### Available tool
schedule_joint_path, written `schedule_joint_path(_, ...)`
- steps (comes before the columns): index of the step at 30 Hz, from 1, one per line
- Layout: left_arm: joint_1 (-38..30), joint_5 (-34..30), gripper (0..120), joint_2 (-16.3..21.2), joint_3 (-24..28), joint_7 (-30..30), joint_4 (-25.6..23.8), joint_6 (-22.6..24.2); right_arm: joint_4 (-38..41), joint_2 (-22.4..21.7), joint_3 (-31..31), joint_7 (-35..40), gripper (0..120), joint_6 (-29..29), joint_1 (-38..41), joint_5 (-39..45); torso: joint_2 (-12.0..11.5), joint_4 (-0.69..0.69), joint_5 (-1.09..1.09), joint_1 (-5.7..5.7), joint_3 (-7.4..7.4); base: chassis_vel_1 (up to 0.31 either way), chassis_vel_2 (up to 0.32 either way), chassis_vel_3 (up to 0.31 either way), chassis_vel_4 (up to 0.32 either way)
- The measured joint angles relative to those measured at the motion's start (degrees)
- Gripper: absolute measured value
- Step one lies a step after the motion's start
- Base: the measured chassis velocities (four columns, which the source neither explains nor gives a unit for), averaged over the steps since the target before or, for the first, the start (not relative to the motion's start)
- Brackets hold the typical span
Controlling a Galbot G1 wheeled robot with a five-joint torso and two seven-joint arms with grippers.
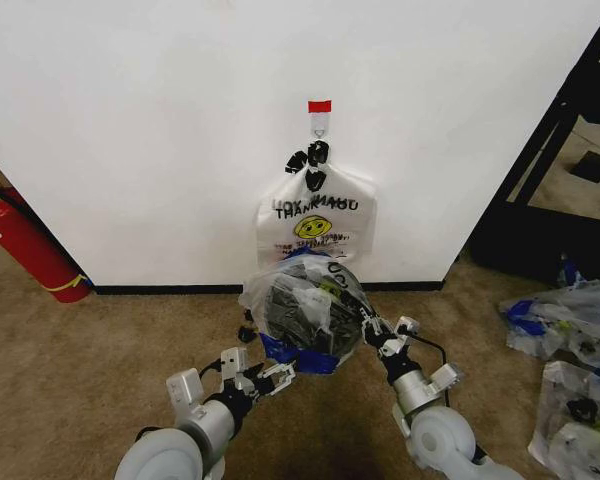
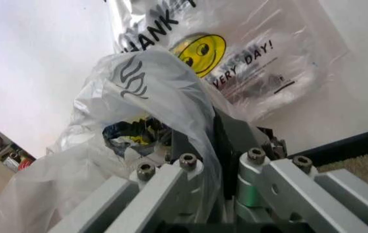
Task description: Pick up the garbage bag from the wall and place it over the trash bin.
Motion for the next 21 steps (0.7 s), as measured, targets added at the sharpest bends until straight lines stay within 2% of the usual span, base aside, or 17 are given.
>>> schedule_joint_path(6,0.1,-1.3,77,-0.4,0.0,0.4,-0.7,0.1,0.4,0.0,0.2,0.0,1,0.0,-0.3,-0.3,0.0,0.0,0.0,0.0,0.0,0.0,0.0,0.0,0.0)
schedule_joint_path(10,0.6,-2.4,59,-0.4,-0.2,0.9,-1.6,0.6,0.4,0.1,0.2,0.1,1,0.0,-0.4,-0.6,0.0,0.0,0.0,0.0,0.0,0.0,0.0,0.0,0.0)
schedule_joint_path(14,0.9,-2.4,48,-0.4,-0.1,1.4,-1.9,0.9,0.5,0.2,0.2,0.2,1,0.0,-0.3,-0.7,0.0,0.0,-0.01,0.0,0.0,0.0,0.0,0.0,0.0)
schedule_joint_path(20,0.8,0.1,20,0.0,0.2,2.8,-1.4,0.9,0.5,0.5,0.2,0.4,1,0.1,-0.1,-0.9,0.0,0.0,-0.01,0.0,0.0,0.0,0.0,0.0,0.0)
schedule_joint_path(21,0.8,0.1,20,0.0,0.2,2.8,-1.4,0.9,0.5,0.5,0.2,0.4,1,0.1,-0.1,-0.9,0.0,0.0,-0.01,0.0,0.0,0.0,0.0,0.0,0.0)
